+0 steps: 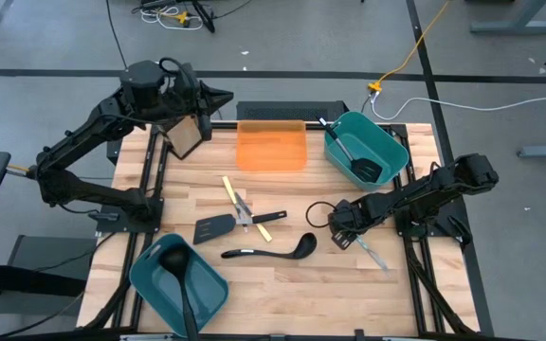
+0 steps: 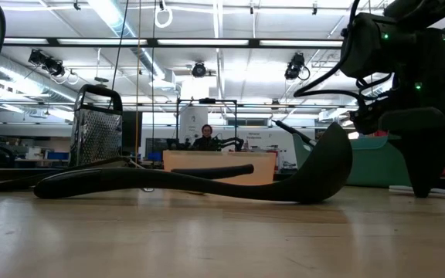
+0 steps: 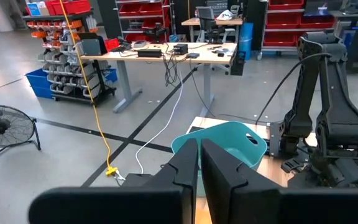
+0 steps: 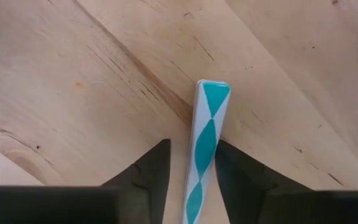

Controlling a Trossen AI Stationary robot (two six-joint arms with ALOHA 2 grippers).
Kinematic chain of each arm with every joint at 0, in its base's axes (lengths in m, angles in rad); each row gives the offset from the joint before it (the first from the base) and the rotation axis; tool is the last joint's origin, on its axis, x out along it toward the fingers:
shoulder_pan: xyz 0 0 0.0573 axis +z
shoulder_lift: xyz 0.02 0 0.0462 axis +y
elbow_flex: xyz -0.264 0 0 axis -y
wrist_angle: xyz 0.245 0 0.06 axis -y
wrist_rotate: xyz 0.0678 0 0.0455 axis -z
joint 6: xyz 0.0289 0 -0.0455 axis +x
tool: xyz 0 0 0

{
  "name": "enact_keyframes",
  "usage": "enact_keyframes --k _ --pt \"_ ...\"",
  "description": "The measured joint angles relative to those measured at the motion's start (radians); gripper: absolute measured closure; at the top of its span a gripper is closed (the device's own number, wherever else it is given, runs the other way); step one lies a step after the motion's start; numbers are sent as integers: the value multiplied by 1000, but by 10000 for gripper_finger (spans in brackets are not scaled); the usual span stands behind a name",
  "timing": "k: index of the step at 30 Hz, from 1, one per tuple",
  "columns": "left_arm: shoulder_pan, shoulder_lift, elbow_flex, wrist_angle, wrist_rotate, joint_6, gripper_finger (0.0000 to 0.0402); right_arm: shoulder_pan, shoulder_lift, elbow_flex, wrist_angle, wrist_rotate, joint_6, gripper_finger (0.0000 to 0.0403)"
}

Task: Pick & Place Kitchen Items
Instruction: Put the blue knife into the orange bin

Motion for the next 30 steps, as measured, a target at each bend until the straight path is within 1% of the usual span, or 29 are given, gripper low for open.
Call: enact_keyframes --k 14,17,22,30 --pt "0 0 0 0 0 0 380 0 0 0 0 -2 -4 344" --pt "0 0 0 0 0 0 380 0 0 0 0 -2 -13 348" --pt "0 0 0 0 0 0 380 0 0 0 0 -2 -24 343" --pt "0 0 0 0 0 0 380 0 -1 0 1 -2 -27 355"
